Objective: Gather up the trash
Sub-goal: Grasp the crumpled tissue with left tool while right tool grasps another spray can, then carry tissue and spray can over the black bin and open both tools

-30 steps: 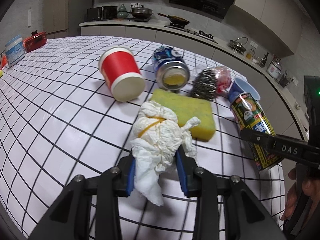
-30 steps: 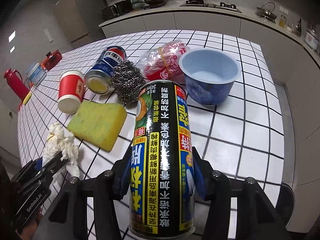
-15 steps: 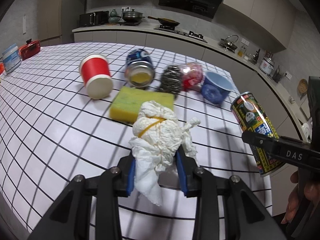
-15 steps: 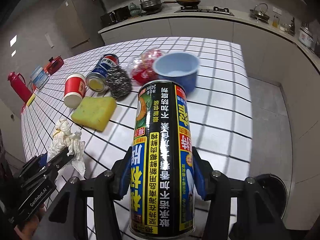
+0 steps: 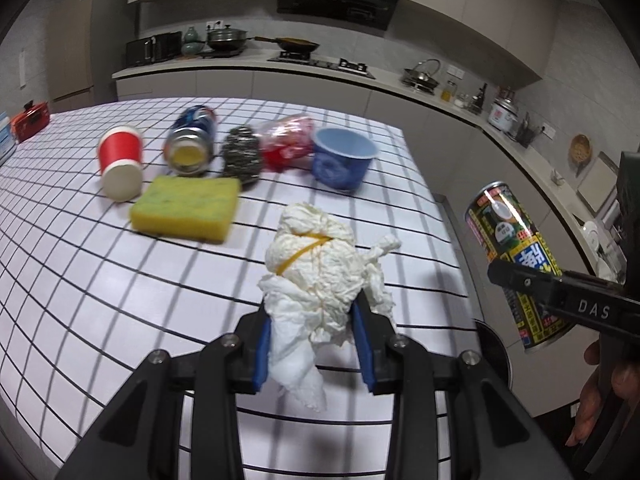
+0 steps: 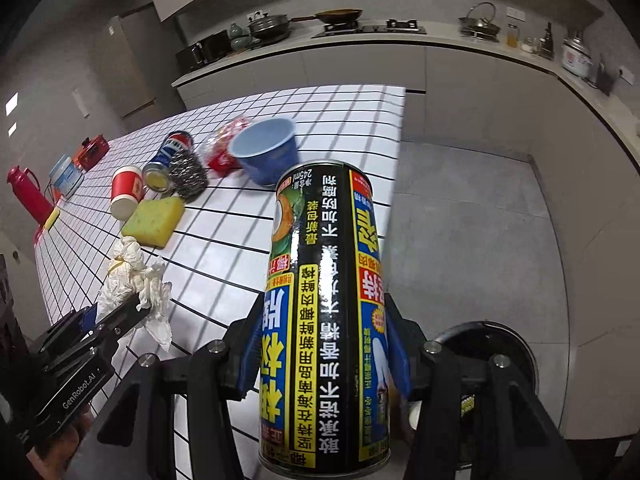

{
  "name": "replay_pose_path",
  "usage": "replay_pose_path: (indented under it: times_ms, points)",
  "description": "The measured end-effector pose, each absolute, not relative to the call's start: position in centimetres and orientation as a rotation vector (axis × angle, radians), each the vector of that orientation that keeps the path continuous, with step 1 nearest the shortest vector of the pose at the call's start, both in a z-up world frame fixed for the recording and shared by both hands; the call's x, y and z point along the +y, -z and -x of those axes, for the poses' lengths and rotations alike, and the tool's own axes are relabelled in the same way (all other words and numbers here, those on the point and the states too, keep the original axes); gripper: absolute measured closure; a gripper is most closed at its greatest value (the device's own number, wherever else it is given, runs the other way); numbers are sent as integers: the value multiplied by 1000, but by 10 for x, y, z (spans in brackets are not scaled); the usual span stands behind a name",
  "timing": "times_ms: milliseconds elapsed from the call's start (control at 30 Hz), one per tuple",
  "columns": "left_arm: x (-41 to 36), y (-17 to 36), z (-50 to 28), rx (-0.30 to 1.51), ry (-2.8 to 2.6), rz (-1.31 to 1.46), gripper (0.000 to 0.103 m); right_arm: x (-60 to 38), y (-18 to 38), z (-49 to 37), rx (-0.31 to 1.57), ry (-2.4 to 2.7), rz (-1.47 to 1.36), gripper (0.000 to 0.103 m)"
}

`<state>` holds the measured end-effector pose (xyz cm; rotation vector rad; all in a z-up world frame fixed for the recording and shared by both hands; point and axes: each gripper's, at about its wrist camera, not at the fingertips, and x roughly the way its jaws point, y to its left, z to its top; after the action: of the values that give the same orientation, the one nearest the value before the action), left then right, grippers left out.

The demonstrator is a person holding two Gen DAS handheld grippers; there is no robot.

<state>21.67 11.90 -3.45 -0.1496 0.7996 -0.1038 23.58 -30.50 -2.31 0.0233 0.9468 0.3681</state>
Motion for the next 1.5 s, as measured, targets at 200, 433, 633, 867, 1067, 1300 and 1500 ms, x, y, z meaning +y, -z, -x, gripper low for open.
replay_pose_path:
  times_ms: [200,433,633,867,1067,1300,1500]
  points:
    - [87,31,-210,797,137,133,66,-341,21,-226,941,-334,-38,48]
    - [48,30,-205,796,178,118,67,-385,21,-213,941,-295,-51,48]
    - [1,35,-200,805,233,100,66,-432,29,-205,954,-251,-64,48]
    - [-52,49,-193,834,288,80,67,-489,50,-196,986,-206,-53,48]
    - [-94,68,-185,882,317,68,66,-527,81,-194,1036,-202,-40,48]
    - [-121,94,-184,935,318,56,66,-552,117,-195,1083,-219,-17,48]
    - [-129,124,-185,989,298,85,67,-561,152,-207,1120,-258,33,48]
